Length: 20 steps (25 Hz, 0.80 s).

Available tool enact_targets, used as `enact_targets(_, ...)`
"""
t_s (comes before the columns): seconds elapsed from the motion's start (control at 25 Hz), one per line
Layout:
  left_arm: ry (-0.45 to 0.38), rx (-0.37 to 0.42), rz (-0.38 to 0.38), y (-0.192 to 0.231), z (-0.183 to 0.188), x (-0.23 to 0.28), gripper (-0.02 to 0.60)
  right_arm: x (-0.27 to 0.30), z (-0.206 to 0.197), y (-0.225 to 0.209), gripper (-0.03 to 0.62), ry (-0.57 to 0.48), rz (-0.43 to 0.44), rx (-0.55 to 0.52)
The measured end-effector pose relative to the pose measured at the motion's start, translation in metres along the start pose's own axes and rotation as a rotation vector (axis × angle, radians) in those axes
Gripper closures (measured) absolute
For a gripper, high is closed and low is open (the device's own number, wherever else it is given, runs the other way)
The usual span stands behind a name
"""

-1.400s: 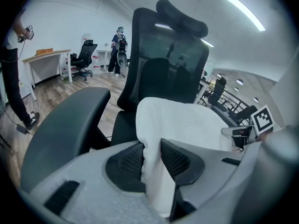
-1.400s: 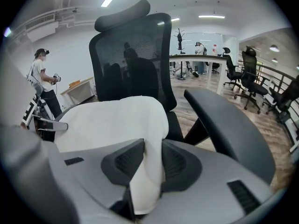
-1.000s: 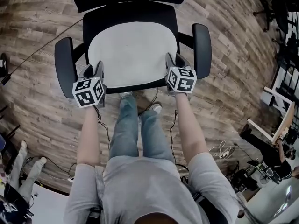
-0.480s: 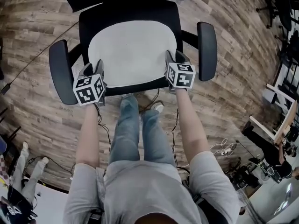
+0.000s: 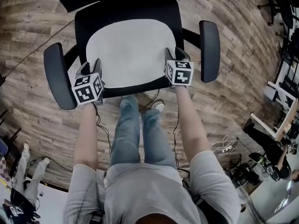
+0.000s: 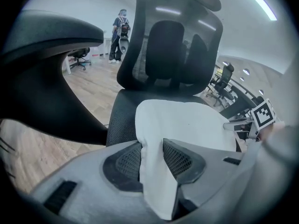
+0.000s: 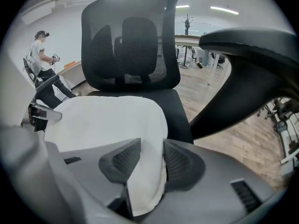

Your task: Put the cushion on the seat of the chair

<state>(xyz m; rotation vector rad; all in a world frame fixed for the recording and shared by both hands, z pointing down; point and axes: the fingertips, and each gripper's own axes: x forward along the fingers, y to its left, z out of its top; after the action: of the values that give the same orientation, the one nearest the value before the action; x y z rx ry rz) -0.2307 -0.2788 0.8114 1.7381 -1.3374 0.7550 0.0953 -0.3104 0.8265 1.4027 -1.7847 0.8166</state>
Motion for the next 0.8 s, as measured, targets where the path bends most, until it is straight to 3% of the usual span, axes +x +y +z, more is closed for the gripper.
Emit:
enact_targets(0.56, 0.011, -0.002, 0.051, 0.015, -0.008, 0.011, 0.404, 0.012, -0.009, -0.010, 0.419, 0.034, -0.006, 0.016)
enact_targets(0.8, -0.086, 0.038, 0.120, 0.024, 0.008, -0.004, 0.363, -0.002, 0.003, -0.010, 0.411, -0.051, -0.008, 0.046)
